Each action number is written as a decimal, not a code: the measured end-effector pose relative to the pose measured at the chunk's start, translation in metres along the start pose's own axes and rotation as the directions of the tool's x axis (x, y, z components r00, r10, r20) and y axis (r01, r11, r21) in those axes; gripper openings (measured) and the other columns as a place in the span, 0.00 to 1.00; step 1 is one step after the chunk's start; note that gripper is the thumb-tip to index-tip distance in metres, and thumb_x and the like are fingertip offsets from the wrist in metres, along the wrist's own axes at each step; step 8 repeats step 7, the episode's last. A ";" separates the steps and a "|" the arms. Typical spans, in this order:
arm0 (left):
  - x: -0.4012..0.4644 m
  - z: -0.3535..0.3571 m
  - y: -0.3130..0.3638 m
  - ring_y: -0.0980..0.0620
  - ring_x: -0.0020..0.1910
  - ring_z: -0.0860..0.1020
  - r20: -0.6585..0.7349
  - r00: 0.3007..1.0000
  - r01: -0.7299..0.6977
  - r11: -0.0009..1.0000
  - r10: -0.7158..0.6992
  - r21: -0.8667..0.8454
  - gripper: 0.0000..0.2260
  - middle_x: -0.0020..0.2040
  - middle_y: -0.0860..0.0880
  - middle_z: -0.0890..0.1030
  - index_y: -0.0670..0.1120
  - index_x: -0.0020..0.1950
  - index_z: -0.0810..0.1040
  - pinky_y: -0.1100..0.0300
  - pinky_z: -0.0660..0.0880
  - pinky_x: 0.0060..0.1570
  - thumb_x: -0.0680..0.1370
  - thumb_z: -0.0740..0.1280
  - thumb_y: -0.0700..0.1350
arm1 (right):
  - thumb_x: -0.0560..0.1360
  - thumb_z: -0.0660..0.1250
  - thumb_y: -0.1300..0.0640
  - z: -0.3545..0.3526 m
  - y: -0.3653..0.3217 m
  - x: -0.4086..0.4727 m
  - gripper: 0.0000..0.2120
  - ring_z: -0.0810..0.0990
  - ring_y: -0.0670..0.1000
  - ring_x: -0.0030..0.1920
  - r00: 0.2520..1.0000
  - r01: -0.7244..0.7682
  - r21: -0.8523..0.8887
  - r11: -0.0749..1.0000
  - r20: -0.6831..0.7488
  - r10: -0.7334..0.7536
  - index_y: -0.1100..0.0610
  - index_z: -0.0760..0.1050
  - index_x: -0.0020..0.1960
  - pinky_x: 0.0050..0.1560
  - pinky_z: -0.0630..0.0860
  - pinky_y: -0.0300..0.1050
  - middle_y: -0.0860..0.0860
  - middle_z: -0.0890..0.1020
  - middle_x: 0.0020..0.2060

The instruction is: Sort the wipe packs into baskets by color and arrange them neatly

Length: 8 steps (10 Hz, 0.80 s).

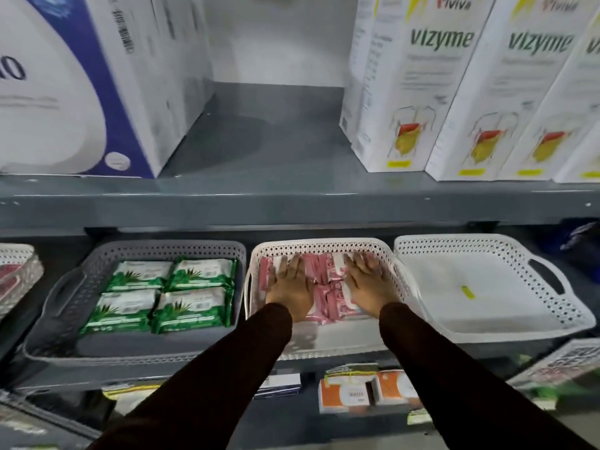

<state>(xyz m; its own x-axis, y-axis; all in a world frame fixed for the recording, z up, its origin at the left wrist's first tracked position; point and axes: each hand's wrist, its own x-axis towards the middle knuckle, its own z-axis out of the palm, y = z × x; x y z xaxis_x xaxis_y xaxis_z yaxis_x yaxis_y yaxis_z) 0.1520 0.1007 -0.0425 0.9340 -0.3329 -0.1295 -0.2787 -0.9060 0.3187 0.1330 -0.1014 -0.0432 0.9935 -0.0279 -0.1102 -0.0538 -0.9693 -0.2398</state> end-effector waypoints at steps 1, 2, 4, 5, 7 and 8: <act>0.002 0.002 -0.001 0.47 0.78 0.36 -0.026 1.000 -0.012 1.000 0.012 0.011 0.27 0.80 0.50 0.39 0.47 0.79 0.40 0.45 0.38 0.76 0.83 0.43 0.54 | 0.83 0.44 0.44 0.005 -0.004 0.002 0.29 0.38 0.56 0.81 1.000 0.018 0.000 1.000 -0.008 -0.018 0.48 0.42 0.81 0.78 0.37 0.61 0.48 0.42 0.81; 0.002 0.004 -0.004 0.48 0.78 0.35 -0.036 0.999 -0.029 1.000 0.029 0.005 0.27 0.80 0.51 0.38 0.47 0.79 0.39 0.45 0.39 0.76 0.83 0.44 0.53 | 0.83 0.44 0.43 0.009 -0.004 0.003 0.29 0.38 0.56 0.81 0.999 0.034 0.012 0.999 -0.014 -0.033 0.47 0.41 0.81 0.79 0.39 0.63 0.47 0.42 0.81; -0.001 0.010 0.001 0.47 0.76 0.32 -0.057 0.998 0.011 0.994 -0.005 0.111 0.27 0.79 0.50 0.35 0.48 0.78 0.35 0.46 0.30 0.72 0.82 0.40 0.54 | 0.82 0.42 0.43 0.017 0.003 0.005 0.29 0.39 0.55 0.81 0.999 0.041 -0.024 0.999 0.009 -0.040 0.45 0.38 0.81 0.78 0.39 0.65 0.46 0.40 0.81; -0.012 0.000 0.010 0.46 0.77 0.35 -0.070 0.996 0.061 0.979 -0.048 0.196 0.26 0.80 0.49 0.38 0.45 0.79 0.38 0.47 0.30 0.72 0.83 0.42 0.52 | 0.83 0.44 0.43 0.005 -0.006 -0.002 0.30 0.37 0.54 0.81 0.997 0.041 0.006 0.999 0.071 -0.041 0.49 0.38 0.81 0.78 0.36 0.63 0.48 0.40 0.81; -0.097 -0.027 0.020 0.47 0.80 0.48 -0.428 0.842 -0.322 0.943 0.328 0.089 0.27 0.81 0.47 0.49 0.44 0.80 0.50 0.52 0.41 0.77 0.83 0.48 0.54 | 0.83 0.40 0.42 -0.010 -0.034 -0.093 0.28 0.31 0.43 0.78 0.914 0.288 0.233 0.929 -0.355 -0.195 0.42 0.34 0.79 0.80 0.39 0.52 0.44 0.42 0.81; -0.097 -0.027 0.020 0.47 0.80 0.48 -0.428 0.842 -0.322 0.943 0.328 0.089 0.27 0.81 0.47 0.49 0.44 0.80 0.50 0.52 0.41 0.77 0.83 0.48 0.54 | 0.83 0.40 0.42 -0.010 -0.034 -0.093 0.28 0.31 0.43 0.78 0.914 0.288 0.233 0.929 -0.355 -0.195 0.42 0.34 0.79 0.80 0.39 0.52 0.44 0.42 0.81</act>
